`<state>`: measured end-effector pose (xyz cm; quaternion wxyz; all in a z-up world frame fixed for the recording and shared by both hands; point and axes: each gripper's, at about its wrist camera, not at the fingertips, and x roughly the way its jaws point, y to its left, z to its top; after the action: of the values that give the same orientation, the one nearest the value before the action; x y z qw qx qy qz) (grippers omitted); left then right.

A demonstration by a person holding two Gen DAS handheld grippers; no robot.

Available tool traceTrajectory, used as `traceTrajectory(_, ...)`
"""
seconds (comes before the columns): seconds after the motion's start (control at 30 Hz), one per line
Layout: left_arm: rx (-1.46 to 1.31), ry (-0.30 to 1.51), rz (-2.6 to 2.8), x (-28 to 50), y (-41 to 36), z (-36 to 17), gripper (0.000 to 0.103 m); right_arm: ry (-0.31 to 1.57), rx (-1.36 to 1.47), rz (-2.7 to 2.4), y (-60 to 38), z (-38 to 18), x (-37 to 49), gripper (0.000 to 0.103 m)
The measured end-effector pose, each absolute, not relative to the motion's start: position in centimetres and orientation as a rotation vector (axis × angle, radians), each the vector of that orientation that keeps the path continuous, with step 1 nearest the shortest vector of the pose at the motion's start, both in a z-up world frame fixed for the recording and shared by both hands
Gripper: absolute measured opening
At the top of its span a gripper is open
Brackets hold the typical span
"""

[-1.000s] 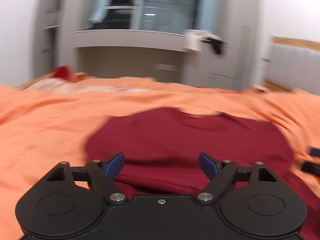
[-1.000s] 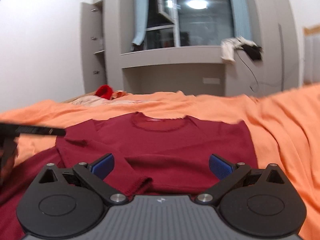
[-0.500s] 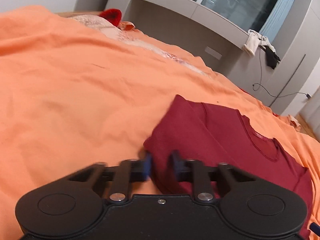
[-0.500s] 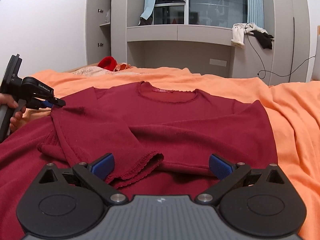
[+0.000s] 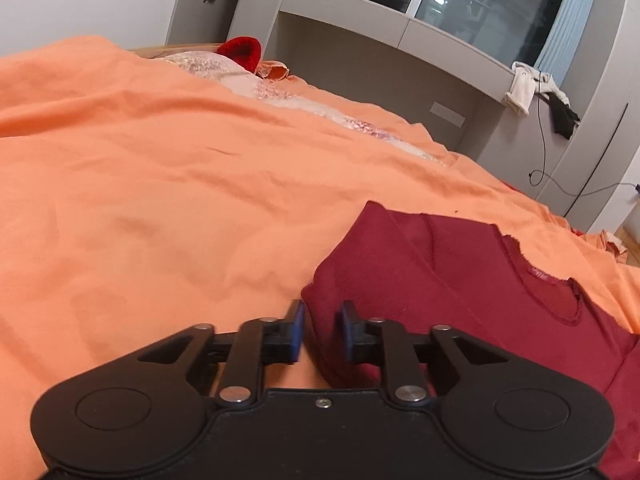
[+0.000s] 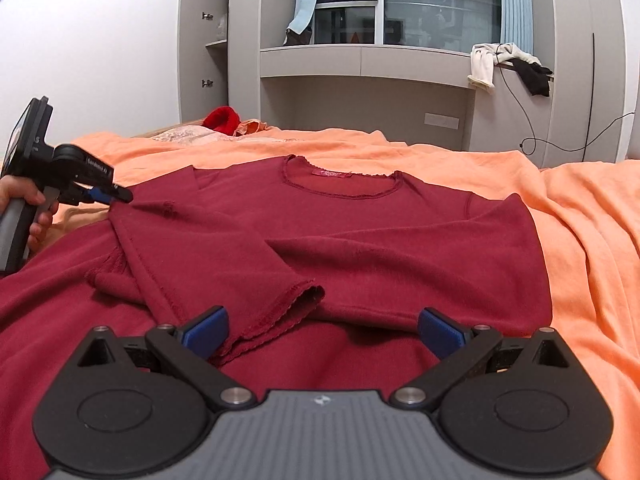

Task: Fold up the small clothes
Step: 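Withdraw the left gripper and move the right gripper to the sweater hem, then close the right gripper on the sweater hem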

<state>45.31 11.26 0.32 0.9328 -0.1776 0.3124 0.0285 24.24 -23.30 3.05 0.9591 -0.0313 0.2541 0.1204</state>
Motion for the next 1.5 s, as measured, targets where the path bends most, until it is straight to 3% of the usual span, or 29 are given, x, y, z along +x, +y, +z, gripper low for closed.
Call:
traceTrajectory(0.13,-0.373,0.619,0.050,43.0,11.1,1.3,0.050,0.497,-0.072,0.267,-24.0,3.0,22.5,0.103)
traceTrajectory(0.4,-0.268,0.506,0.031,35.4,8.6,4.3,0.101,0.354,-0.141,0.382,-24.3,3.7,17.1,0.103)
traceTrajectory(0.67,-0.135,0.388,-0.006,24.3,5.9,4.2,0.102,0.215,-0.373,0.567,-21.4,3.7,9.1,0.103)
traceTrajectory(1.13,-0.069,0.371,-0.130,12.4,4.4,2.2,0.102,0.173,-0.906,0.337,-17.1,-3.7,0.9,0.102)
traceTrajectory(1.23,-0.057,0.379,-0.151,11.5,4.0,1.9,0.102,0.174,-0.963,0.278,-16.5,-5.1,1.4,0.099)
traceTrajectory(1.5,-0.063,0.380,-0.167,10.7,4.3,1.7,0.102,0.191,-1.062,0.235,-14.9,-7.5,2.4,0.078)
